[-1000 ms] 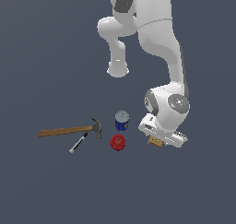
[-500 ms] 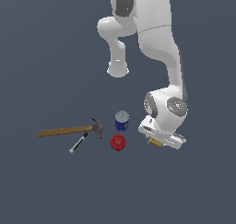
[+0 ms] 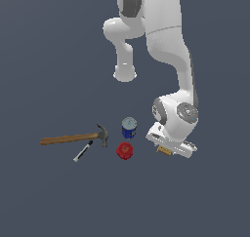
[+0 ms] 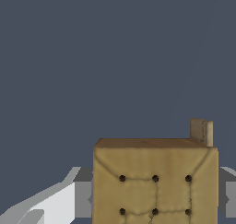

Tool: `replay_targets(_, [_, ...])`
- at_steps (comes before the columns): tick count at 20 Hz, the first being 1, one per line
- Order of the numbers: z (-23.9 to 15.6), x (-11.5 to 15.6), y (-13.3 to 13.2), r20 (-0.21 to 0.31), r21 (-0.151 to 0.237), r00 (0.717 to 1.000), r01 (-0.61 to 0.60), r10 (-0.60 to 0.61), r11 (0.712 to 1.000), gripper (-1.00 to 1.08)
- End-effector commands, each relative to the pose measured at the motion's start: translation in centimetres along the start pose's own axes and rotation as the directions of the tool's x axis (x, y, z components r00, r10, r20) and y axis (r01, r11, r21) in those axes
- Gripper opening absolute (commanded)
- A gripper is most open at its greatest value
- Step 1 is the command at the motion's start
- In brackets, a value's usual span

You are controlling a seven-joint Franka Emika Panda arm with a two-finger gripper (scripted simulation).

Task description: Pick up a designated object from a clutter of objects.

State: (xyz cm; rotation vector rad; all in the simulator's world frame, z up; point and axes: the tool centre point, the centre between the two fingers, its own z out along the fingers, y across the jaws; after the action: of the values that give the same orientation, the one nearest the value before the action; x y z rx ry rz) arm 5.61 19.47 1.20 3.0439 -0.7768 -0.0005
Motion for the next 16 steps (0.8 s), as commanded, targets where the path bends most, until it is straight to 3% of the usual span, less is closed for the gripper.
replay_targets(1, [-0.3, 0.0, 0.1, -0.001, 0.001, 1.000, 0.000, 0.000, 1.000, -1.00])
replay_targets(9, [-3.7, 0.3, 0.9, -0.001, 0.001, 1.000, 0.000, 0.000, 1.000, -1.00])
replay_targets(16, [-9.7, 0.8, 2.5, -0.001, 0.001, 1.000, 0.000, 0.000, 1.000, -1.00])
